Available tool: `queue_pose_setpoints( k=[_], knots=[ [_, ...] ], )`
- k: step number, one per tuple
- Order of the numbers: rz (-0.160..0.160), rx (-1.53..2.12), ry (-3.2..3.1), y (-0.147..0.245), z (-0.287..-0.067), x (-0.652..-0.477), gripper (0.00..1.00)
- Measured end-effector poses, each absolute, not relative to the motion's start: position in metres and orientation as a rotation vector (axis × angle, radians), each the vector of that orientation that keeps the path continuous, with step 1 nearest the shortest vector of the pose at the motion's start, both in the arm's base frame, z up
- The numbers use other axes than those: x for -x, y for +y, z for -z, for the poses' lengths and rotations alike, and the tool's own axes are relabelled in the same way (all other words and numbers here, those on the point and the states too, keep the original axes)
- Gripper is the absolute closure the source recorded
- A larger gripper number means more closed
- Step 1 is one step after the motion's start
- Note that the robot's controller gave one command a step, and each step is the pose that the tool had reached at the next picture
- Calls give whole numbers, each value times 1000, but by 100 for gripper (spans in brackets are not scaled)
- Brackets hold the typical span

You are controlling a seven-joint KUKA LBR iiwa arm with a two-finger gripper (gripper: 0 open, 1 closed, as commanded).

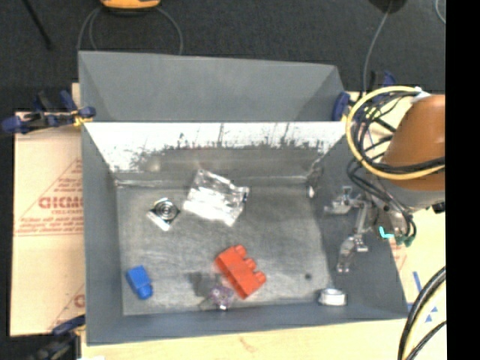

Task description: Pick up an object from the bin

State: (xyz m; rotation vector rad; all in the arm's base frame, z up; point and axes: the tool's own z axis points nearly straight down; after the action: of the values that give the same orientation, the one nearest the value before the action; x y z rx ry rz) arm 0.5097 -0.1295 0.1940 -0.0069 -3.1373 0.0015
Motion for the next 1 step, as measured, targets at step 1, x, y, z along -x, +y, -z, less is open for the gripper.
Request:
queue_pose_setpoints(
  k=[1],
  knots=[
    [-3,-150,-3146,-1,-72,-544,0]
  ],
)
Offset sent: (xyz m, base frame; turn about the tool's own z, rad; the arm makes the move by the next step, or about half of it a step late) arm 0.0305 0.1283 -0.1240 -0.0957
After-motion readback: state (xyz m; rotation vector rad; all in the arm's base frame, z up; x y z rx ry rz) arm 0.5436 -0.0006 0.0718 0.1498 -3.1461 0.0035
